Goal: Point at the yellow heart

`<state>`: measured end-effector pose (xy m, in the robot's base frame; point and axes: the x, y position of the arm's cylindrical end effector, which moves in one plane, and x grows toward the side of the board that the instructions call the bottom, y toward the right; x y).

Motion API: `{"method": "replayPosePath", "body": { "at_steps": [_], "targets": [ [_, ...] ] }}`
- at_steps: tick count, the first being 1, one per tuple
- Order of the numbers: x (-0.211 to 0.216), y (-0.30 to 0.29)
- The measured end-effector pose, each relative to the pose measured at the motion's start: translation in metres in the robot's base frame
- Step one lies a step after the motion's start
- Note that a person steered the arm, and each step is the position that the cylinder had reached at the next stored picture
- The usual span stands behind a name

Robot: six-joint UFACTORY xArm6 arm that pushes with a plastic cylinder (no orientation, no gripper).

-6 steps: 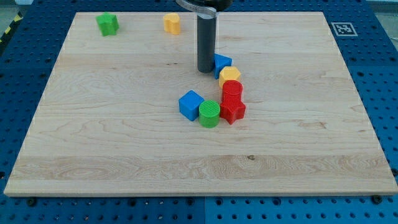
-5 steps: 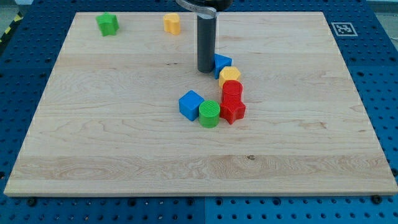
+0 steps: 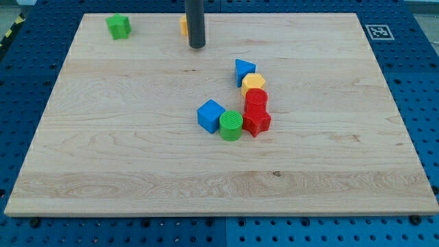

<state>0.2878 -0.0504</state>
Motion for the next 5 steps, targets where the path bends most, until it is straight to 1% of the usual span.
{"method": "replayPosePath", "body": {
  "at_steps": [1, 2, 3, 4, 5],
  "targets": [
    [-0.001, -0.017],
    [-0.015, -0.068],
    [-0.059, -0.098],
    [-0.073, -0.082],
    [-0.064, -0.027]
  ]
}}
